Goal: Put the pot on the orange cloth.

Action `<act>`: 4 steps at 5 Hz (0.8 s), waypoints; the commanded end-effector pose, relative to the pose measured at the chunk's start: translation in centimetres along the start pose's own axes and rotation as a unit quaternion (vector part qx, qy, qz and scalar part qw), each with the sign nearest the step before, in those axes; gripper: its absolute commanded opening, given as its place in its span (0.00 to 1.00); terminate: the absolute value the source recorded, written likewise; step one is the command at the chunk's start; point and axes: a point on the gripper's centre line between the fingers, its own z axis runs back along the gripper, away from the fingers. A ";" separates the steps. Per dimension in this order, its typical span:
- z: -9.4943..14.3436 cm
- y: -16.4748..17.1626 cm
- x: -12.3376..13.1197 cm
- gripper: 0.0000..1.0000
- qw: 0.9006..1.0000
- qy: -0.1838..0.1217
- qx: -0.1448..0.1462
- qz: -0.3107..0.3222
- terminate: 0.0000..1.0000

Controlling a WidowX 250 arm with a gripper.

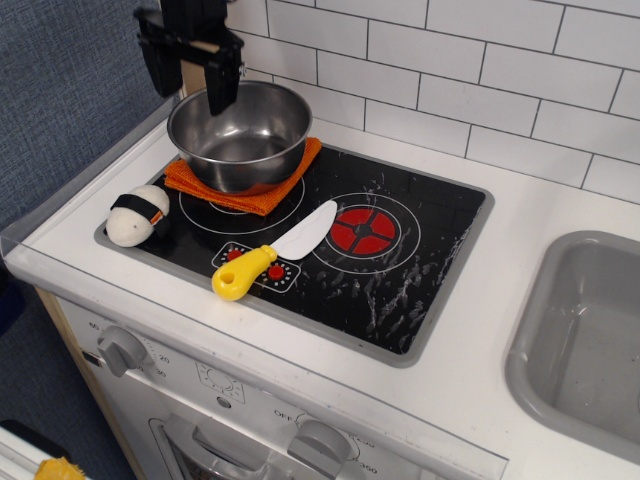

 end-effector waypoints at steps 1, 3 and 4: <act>4.9 -1.6 0.4 1.00 0.999 -0.024 -0.020 -0.009 0.00; 4.4 -2.7 0.3 1.00 1.000 -0.012 -0.009 -0.008 0.00; 4.4 -2.7 0.3 1.00 1.000 -0.012 -0.009 -0.008 0.00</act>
